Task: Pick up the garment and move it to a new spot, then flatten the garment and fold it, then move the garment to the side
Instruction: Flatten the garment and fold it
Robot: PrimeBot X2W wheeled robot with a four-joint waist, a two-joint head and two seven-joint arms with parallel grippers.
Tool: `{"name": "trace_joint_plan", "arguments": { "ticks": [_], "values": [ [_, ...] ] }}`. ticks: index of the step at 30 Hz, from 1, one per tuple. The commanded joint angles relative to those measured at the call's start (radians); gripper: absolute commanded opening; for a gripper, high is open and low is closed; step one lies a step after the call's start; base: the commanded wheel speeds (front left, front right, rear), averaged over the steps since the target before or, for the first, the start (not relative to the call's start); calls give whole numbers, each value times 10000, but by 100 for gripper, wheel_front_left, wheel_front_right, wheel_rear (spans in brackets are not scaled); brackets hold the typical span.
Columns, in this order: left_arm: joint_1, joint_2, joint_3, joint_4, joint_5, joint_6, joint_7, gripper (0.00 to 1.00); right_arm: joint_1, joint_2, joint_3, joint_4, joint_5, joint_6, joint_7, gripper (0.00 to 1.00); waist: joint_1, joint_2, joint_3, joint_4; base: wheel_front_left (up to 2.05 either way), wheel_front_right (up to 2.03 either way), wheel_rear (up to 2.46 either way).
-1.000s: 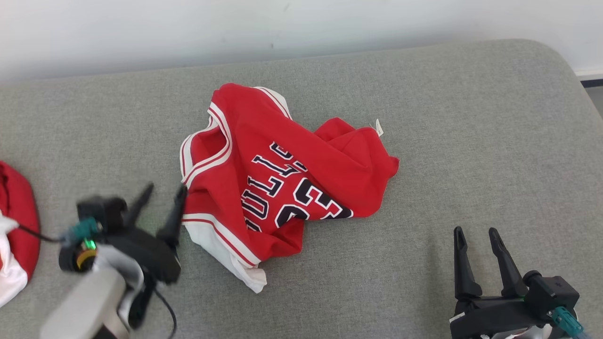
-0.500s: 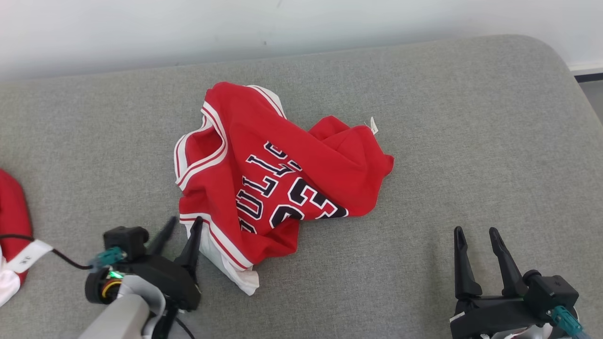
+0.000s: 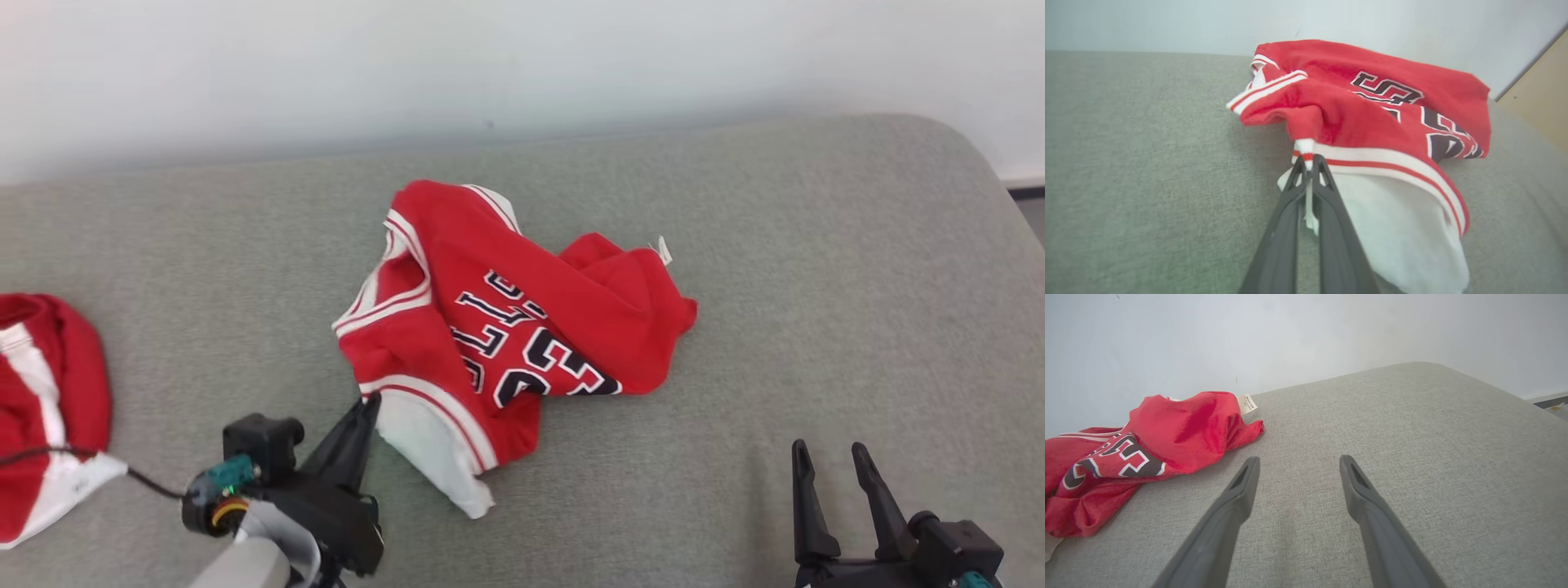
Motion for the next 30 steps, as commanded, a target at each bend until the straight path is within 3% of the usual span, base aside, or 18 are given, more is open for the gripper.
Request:
{"name": "trace_joint_plan", "arguments": {
  "ticks": [1,16,21,30],
  "values": [
    [521,138,81,-590,158,228,-41,0,105,-5,14,-33,44,-22,-12,100,1,1,-340,388,0,0,0],
    [3197,1709,-76,-7502,300,2886,1323,0,334,-5,-52,-61,92,-22,-12,100,1,1,-429,1461,0,0,0],
    [3522,1937,-63,-8351,154,3196,1651,0,147,-8,0,-3,55,-22,-12,100,1,1,-376,1503,0,0,0],
    [3399,1812,198,-7071,76,3034,1096,0,18,-8,56,31,-58,-22,-12,100,1,1,-294,1000,0,0,0]
  ]
}}
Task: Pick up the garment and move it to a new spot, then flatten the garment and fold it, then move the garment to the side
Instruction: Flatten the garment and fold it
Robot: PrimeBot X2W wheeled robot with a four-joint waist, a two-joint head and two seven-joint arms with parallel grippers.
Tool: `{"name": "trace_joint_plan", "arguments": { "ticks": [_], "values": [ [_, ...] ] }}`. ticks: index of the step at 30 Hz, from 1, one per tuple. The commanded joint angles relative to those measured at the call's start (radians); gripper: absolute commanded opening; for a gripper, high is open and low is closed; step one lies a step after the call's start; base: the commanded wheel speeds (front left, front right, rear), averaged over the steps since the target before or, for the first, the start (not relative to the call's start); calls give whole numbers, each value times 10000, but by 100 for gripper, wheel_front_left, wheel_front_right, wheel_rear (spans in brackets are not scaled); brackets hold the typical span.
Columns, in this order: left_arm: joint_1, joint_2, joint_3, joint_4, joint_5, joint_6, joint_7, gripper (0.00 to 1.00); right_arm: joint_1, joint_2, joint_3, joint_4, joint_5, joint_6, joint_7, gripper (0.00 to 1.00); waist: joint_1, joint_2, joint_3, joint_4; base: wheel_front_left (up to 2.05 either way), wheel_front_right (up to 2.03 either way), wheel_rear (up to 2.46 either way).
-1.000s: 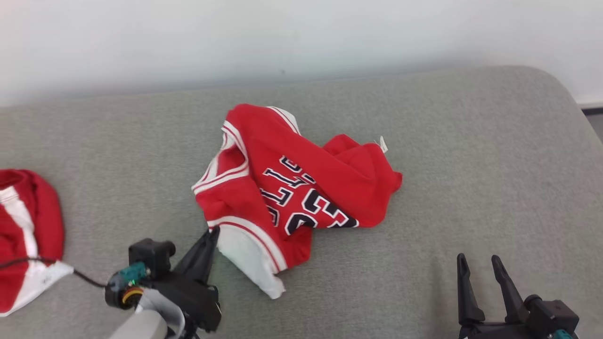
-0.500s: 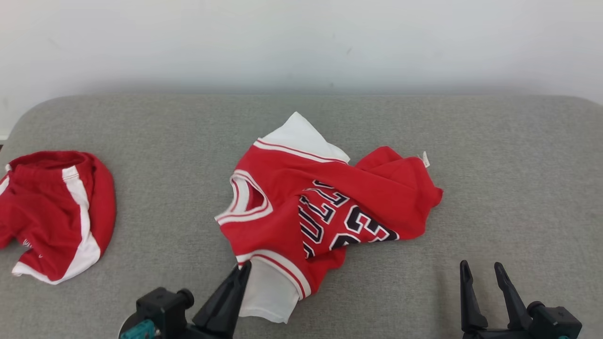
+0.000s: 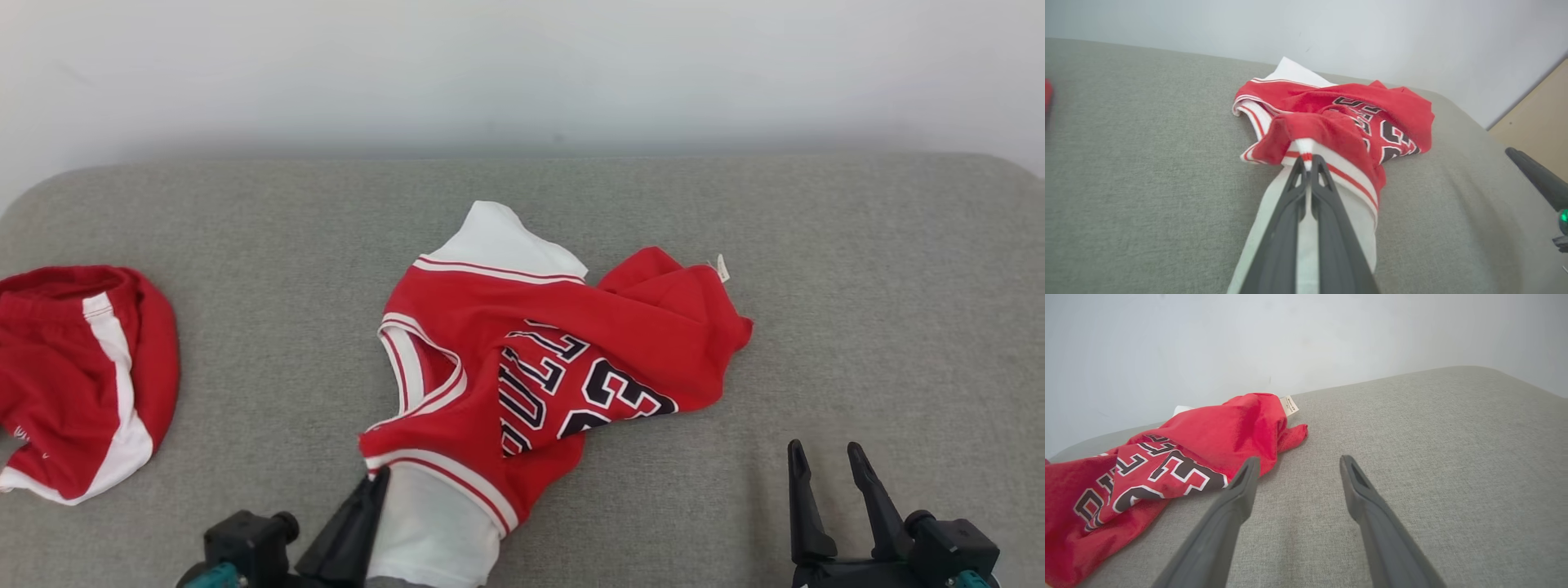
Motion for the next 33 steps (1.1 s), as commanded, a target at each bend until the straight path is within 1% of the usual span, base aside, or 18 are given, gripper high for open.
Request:
{"name": "trace_joint_plan", "arguments": {
  "ticks": [1,6,8,10,13,18,20,21,22,23,26,33],
  "values": [
    [-125,12,36,242,124,-30,-109,0,-40,-14,-1,-6,-99,-22,-12,100,0,-1,73,-214,0,0,0],
    [-556,-278,465,1569,-72,-402,-671,0,-104,-13,-13,60,-118,-23,-12,100,0,-1,184,-530,0,0,0],
    [-839,-210,447,2158,292,-520,-825,0,-151,-14,38,104,-133,-23,-12,100,0,-1,220,-669,0,0,0],
    [-1002,-454,573,2743,145,-714,-916,0,-197,-14,59,129,-130,-23,-12,100,0,-1,241,-775,0,0,0],
    [-1377,-700,715,3855,320,-1110,-1075,0,-249,-11,131,184,-155,-23,-12,100,0,-1,298,-958,0,0,0],
    [-1600,-997,966,4898,522,-1531,-1151,0,-351,-8,111,176,-159,-23,-12,100,0,-1,297,-1049,0,0,0],
    [-1596,-1155,1118,5142,666,-1605,-1165,0,-301,-17,34,154,-160,-23,-12,100,0,-1,260,-1000,0,0,0],
    [-1605,-1212,1271,5175,797,-1639,-1171,20,-262,-17,5,132,-158,-23,-12,100,0,-1,237,-956,0,0,0],
    [-1560,-1274,1415,5180,929,-1684,-1172,85,-222,-13,1,111,-155,-23,-12,100,0,-1,203,-910,0,0,0],
    [-1460,-1352,1569,5153,1016,-1705,-1173,100,-185,-11,-18,96,-147,-23,-12,100,0,-1,171,-861,0,0,0],
    [-1138,-1563,2039,4934,1442,-1852,-1167,100,-120,-17,-57,22,-137,-23,-12,100,0,-1,66,-695,0,0,0],
    [41,-2144,3793,3893,2559,-2025,-1164,100,-4,-13,-95,-144,-218,-23,-12,100,0,-1,-236,-404,0,0,0]
  ]
}}
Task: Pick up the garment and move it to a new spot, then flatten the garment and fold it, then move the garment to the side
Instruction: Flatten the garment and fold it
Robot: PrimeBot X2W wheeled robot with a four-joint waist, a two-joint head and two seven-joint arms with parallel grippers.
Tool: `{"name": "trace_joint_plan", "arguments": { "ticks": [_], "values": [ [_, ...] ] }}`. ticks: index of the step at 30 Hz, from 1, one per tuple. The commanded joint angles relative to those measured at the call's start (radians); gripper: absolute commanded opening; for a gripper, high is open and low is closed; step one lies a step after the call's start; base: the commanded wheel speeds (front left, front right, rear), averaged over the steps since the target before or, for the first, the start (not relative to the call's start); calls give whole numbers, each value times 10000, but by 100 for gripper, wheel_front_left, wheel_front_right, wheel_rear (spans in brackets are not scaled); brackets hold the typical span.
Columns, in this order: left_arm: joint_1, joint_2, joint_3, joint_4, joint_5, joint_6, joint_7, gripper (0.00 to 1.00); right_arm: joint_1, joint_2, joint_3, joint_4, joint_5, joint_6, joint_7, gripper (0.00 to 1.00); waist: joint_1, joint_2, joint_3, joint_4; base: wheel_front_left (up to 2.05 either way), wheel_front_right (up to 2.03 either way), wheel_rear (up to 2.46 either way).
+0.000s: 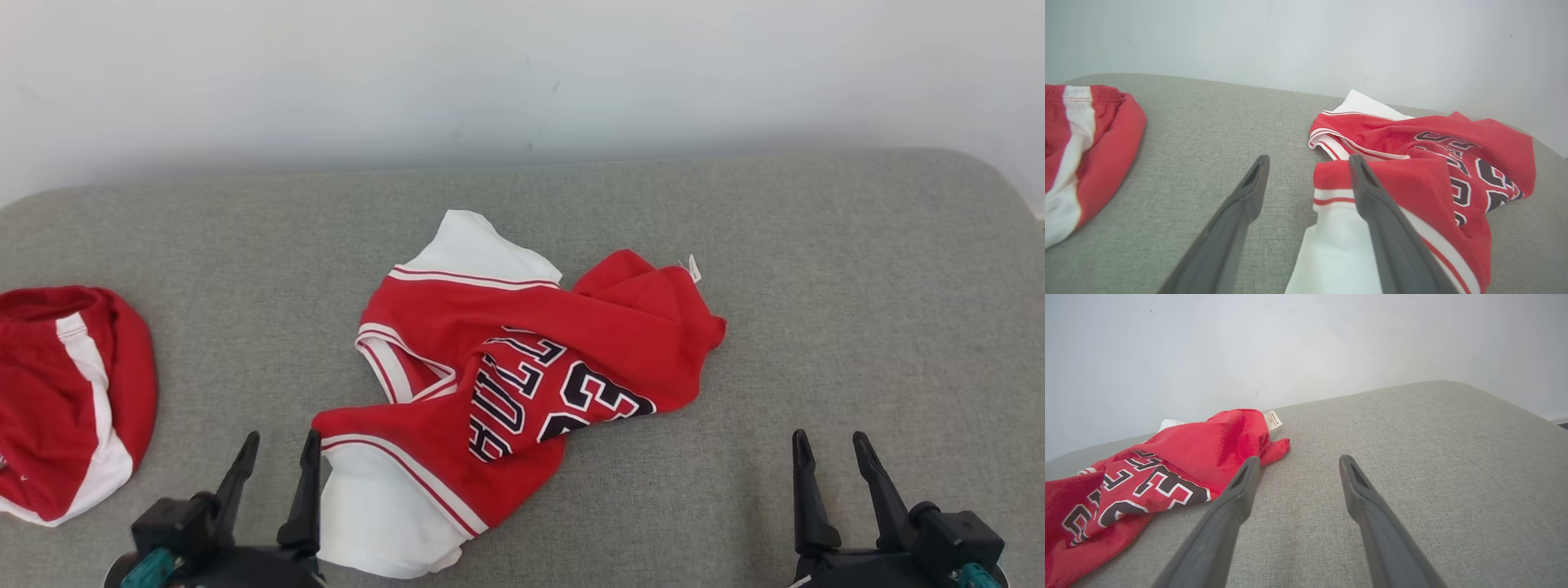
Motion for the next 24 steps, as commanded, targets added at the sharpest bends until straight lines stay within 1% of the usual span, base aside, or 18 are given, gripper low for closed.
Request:
{"name": "trace_joint_plan", "arguments": {
  "ticks": [1,4,5,6,11,13,16,19,24],
  "values": [
    [367,-148,373,-198,346,-75,-40,100,184,-14,-20,-70,-74,-23,-12,100,0,-1,-176,136,0,0,0],
    [961,-481,1176,-693,1094,-284,-35,100,235,-16,-33,-109,-98,-23,-12,100,0,-1,-285,204,0,0,0],
    [961,-481,1176,-693,1094,-284,-35,100,235,-16,-33,-109,-98,-23,-12,100,0,-1,-285,204,0,0,0],
    [1133,-591,1427,-843,1329,-350,-35,100,262,-16,-26,-130,-107,-23,-12,100,0,-1,-308,217,0,0,0],
    [1982,-1423,2647,-1527,2431,-646,-37,100,426,-16,-78,-105,-163,-23,-12,100,0,-1,-453,300,0,0,0],
    [2259,-1761,3018,-1684,2939,-838,-35,100,474,-11,-98,-105,-167,-23,-12,100,0,-1,-496,337,0,0,0],
    [2562,-2123,3526,-1895,3451,-1044,-35,100,628,-16,-124,-53,-161,-23,-12,100,0,-1,-557,389,0,0,0],
    [2774,-2391,3856,-1920,3725,-1210,-36,100,643,-16,-100,-13,-168,-23,-12,100,0,-1,-634,448,0,0,0],
    [2905,-2602,4096,-1929,3944,-1372,-36,100,479,-14,41,420,-133,-23,-11,100,0,-1,-689,605,0,0,0]
  ]
}}
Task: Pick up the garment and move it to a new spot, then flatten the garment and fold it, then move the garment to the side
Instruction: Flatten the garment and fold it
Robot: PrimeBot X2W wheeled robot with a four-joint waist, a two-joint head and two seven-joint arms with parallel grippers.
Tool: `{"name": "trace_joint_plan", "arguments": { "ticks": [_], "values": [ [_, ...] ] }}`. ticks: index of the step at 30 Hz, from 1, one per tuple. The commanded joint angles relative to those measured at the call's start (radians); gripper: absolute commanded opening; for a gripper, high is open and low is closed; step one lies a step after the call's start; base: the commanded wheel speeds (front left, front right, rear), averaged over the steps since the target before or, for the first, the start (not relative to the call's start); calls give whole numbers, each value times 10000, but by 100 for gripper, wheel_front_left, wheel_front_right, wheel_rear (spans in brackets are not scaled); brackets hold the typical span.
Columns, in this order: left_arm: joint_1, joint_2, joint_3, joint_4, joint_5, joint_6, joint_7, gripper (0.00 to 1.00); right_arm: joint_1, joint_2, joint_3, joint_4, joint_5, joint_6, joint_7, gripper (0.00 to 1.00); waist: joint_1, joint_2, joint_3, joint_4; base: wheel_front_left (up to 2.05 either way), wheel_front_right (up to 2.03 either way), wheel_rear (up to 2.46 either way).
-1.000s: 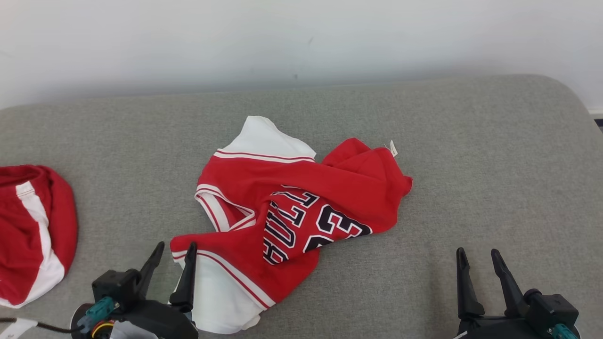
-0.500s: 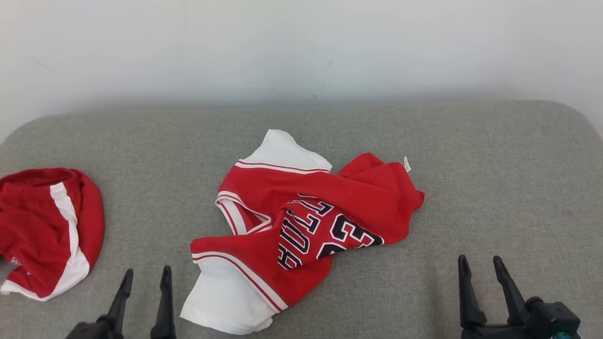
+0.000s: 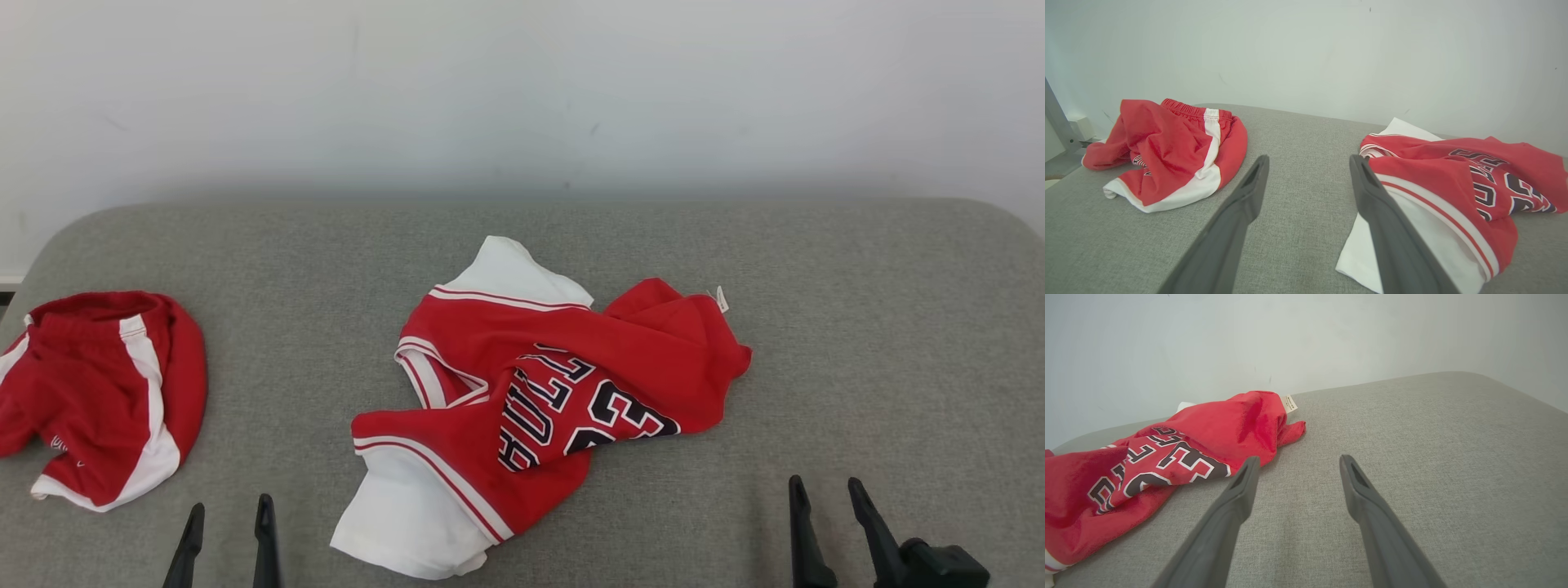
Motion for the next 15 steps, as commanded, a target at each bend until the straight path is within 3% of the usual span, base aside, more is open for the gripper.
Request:
{"name": "trace_joint_plan", "arguments": {
  "ticks": [1,15],
  "values": [
    [108,-73,78,21,76,-74,-28,100,-233,-15,93,232,-63,-23,-10,100,1,0,-2,112,0,0,0],
    [-595,-110,-219,112,-146,-142,-29,100,-3981,-40,-346,4069,-855,-23,-11,100,1,0,781,858,0,0,0]
  ]
}}
